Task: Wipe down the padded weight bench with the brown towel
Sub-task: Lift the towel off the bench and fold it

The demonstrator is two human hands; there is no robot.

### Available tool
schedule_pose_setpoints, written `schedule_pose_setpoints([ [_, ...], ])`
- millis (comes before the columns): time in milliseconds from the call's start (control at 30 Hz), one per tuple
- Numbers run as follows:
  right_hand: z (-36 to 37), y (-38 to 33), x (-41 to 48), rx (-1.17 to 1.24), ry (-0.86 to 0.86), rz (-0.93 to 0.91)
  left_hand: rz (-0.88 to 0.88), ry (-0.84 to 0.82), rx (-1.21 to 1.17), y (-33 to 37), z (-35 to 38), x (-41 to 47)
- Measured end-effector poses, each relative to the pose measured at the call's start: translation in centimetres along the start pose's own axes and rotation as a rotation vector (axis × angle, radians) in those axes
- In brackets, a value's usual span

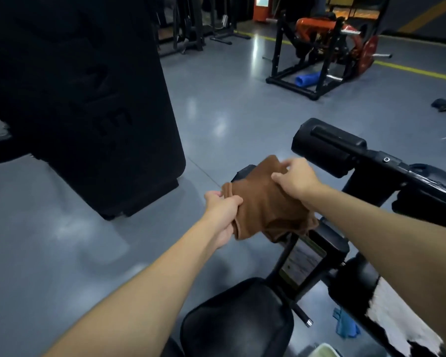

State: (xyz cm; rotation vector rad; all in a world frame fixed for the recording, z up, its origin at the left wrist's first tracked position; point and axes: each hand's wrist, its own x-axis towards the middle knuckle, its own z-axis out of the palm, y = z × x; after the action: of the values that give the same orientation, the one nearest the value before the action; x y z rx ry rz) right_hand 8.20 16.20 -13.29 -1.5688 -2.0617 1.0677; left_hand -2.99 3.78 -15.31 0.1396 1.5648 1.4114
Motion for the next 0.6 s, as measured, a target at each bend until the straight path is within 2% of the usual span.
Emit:
schedule_pose_setpoints([
  [67,-0.5,0.0,3.1,-0.090,0.025,-0.063,-0.011,-0.016,0.057,0.5,1.7,2.3],
  [233,2.7,4.2,6.9,-0.360,-0.274,-0.010,-0.076,-0.090,0.485,-2.3,4.0,5.6],
  [433,5.0,6.4,7.8,-0.549,-0.321,-0.056,0.005,-0.044,0.605,-3.5,4.8,8.1],
  [600,4.6,6.5,8.1,-0.598,-0.325,-0.085,-0.050,-0.124,0.590,-2.9,3.9,8.0],
])
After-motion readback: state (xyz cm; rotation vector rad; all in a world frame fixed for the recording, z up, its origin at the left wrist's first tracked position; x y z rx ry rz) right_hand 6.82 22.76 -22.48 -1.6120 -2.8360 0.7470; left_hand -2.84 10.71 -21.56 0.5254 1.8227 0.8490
